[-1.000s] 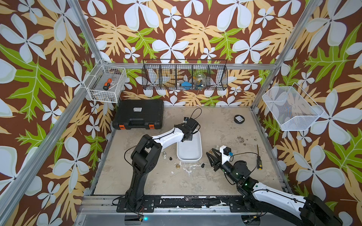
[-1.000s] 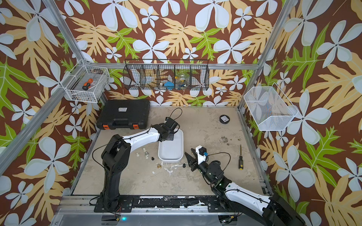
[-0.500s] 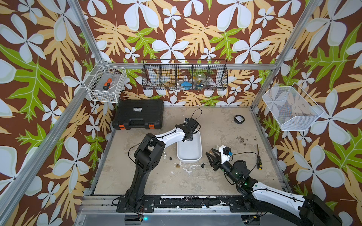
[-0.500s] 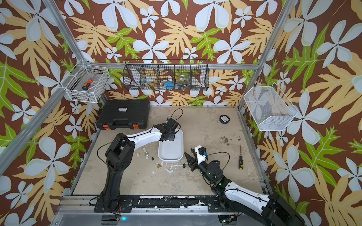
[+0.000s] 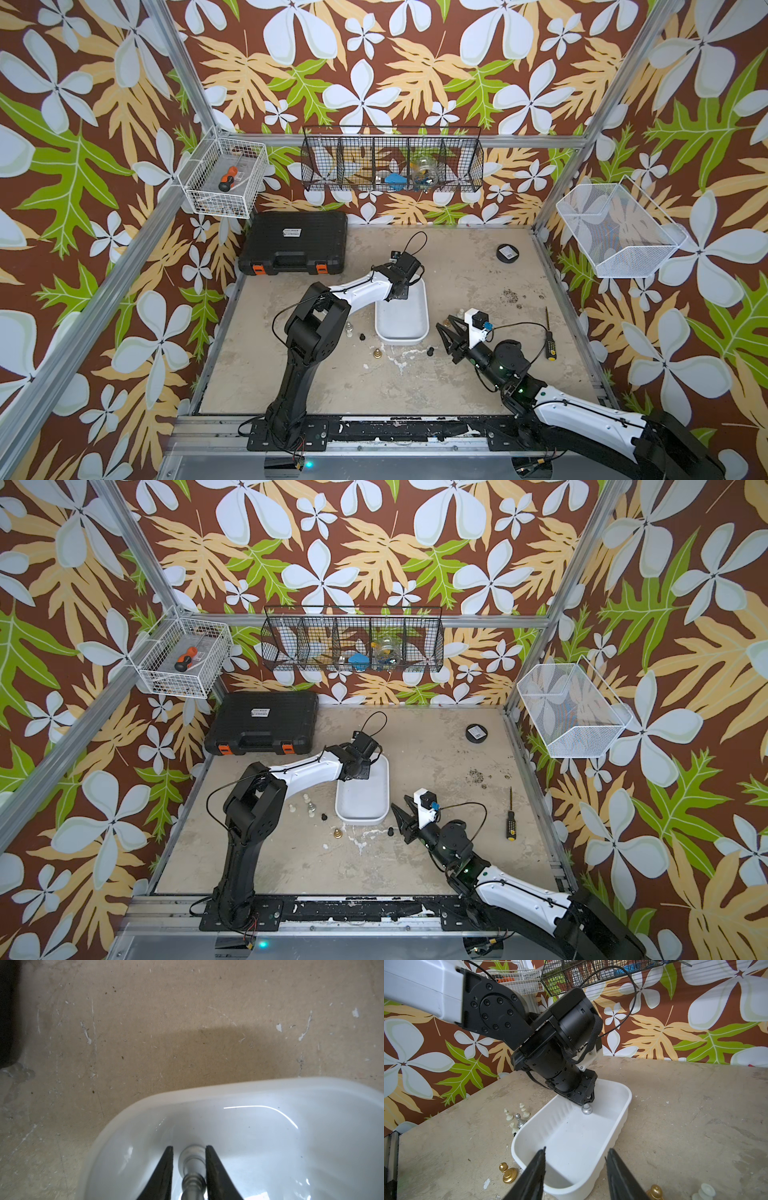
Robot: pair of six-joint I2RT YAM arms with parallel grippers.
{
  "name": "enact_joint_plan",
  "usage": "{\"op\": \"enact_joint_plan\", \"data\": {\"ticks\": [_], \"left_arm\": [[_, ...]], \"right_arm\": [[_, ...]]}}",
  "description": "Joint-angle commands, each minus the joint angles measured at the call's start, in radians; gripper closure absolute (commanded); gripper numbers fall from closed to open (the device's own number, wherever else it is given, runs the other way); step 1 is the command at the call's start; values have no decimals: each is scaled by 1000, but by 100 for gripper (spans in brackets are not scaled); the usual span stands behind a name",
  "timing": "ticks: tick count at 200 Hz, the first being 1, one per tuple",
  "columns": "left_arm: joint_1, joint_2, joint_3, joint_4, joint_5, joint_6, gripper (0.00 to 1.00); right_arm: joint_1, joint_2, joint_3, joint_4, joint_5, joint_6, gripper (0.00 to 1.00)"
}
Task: Put the chess pieces into the storage box
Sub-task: Place the chess piece in the storage box.
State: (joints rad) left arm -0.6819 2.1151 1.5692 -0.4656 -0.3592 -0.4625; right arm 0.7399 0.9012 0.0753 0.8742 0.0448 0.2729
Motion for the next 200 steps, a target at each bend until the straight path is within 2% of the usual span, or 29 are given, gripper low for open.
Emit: {"op": "enact_joint_plan", "data": {"ticks": [1,31,60,114,138,174,200], "left_arm": [[1,-21,-3,-2,-6,10,65],[1,-83,-31,7,7,6,58],[1,-223,-101,47,53,-4,55],[33,-596,-405,147,155,-78,50],[64,-723,-523,102,155,-109,51],[76,-830,-644,5,155,-147,53],[84,-878,-727,2,155,-171,55]], "right_arm": [[1,2,9,23,-13,0,51],[1,2,13,19,-18,-1,51],[1,-1,15,16,-23,0,51],[1,-33,24,-4,-70,-4,51],[1,-17,40,2,-150,-10,50],[3,118,120,-19,-301,-9,51],[32,183,145,-7,-310,-11,51]]}}
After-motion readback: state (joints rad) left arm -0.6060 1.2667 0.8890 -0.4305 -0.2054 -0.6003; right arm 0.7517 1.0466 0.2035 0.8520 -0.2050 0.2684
